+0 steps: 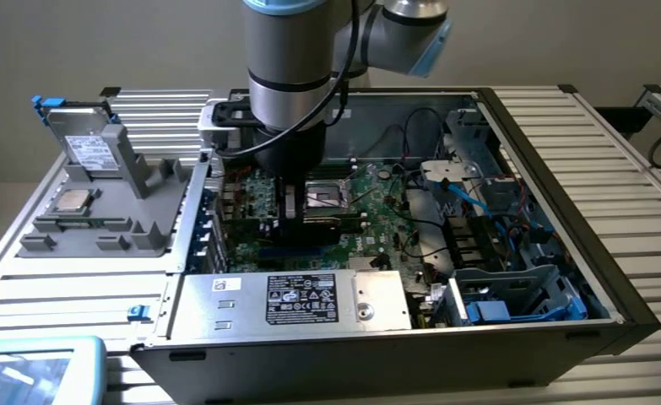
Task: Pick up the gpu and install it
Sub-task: 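Insert the gpu into the slot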
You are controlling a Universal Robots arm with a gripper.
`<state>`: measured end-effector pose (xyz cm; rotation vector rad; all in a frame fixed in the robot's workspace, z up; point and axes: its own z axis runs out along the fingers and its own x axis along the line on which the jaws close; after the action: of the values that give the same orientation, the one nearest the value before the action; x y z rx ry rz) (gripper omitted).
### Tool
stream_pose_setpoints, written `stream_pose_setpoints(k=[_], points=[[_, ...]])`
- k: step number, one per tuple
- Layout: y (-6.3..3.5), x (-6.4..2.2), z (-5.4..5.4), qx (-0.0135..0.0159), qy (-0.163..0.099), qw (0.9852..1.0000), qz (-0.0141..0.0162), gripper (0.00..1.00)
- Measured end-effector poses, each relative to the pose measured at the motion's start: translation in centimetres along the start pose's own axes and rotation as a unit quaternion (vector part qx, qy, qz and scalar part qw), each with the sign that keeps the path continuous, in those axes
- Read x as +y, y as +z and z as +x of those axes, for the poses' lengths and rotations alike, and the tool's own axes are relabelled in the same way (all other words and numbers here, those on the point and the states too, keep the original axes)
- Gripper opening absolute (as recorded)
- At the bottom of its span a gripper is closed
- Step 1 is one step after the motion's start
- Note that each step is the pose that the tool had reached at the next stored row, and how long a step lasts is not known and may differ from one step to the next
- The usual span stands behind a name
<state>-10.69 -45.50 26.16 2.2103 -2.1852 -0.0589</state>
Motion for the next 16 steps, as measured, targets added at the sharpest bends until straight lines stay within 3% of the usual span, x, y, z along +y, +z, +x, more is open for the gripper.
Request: stream_pose_setpoints(k=[6, 9, 12, 16], points=[[0.02, -0.01, 0.00, 0.0015, 0.000, 1.0000, 0.0001, 0.27], [0.01, -0.09, -0.01, 0.0052, 0.001, 1.0000, 0.0000, 0.27], [0.01, -0.11, 0.00, 0.0111, 0.002, 0.9999, -0.0001, 0.27], [0.00, -0.10, 0.00, 0.0128, 0.002, 0.9999, -0.0001, 0.27]])
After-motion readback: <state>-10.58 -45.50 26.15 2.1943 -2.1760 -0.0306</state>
